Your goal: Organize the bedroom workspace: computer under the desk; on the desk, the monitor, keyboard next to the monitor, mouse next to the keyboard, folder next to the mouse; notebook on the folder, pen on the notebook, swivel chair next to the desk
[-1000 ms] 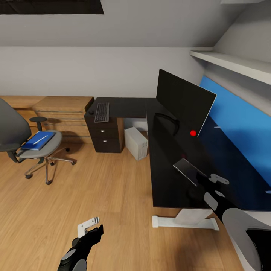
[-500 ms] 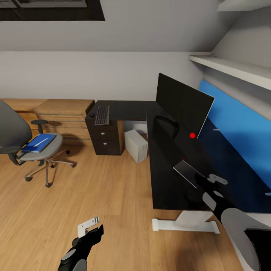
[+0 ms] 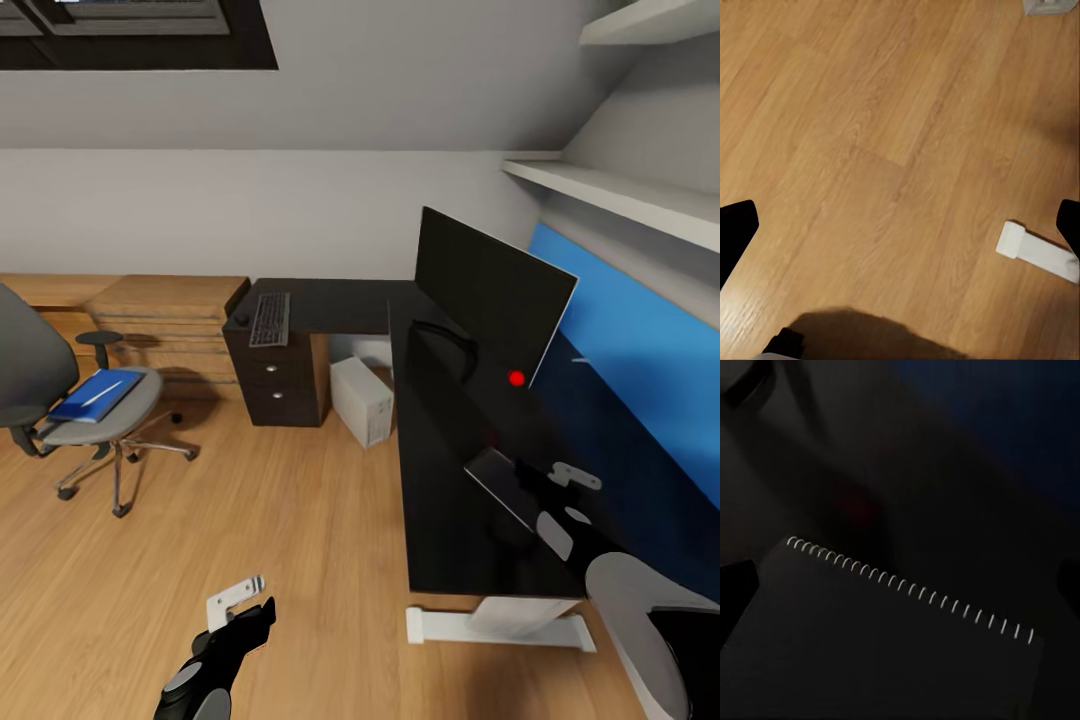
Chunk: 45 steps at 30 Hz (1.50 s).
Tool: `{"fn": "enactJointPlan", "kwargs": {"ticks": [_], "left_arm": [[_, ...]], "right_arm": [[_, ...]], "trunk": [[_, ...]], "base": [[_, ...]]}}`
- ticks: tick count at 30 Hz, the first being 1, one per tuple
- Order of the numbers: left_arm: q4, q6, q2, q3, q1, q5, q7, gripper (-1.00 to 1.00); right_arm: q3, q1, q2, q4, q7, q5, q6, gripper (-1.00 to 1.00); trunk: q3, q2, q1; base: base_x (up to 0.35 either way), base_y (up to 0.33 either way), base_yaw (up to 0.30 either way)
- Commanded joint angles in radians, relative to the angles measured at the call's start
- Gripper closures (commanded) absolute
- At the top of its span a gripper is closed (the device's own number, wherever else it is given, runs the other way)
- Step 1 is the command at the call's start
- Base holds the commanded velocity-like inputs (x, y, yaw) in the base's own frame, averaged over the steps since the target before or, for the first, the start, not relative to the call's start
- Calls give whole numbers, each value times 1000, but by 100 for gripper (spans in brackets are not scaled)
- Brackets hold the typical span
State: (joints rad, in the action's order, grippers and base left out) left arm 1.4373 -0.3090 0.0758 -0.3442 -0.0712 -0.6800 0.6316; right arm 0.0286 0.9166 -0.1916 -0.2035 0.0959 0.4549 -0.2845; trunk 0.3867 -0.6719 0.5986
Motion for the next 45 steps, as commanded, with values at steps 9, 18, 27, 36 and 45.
{"fn": "enactJointPlan", "kwargs": {"ticks": [9, 18, 27, 36, 45], "left_arm": [[2, -2, 1, -2, -1, -6, 8, -100], [2, -2, 3, 2, -1, -4, 9, -100], [3, -2, 5, 8, -1, -3, 8, -100], [3, -2, 5, 8, -1, -3, 9, -100], [3, -2, 3, 7, -1, -5, 12, -100]], "right_arm": [[2, 1, 23, 2, 4, -43, -4, -100], [1, 1, 26, 2, 4, -48, -4, -100], [1, 1, 27, 3, 4, -48, -4, -100], [2, 0, 36, 3, 4, -49, -4, -100], [2, -1, 47, 3, 4, -51, -4, -100]], "trunk": [[-8, -1, 1], [-20, -1, 1], [-34, -1, 1], [-48, -1, 1], [-62, -1, 1]], "base": [[167, 0, 0], [15, 0, 0], [1, 0, 0], [0, 0, 0], [0, 0, 0]]}}
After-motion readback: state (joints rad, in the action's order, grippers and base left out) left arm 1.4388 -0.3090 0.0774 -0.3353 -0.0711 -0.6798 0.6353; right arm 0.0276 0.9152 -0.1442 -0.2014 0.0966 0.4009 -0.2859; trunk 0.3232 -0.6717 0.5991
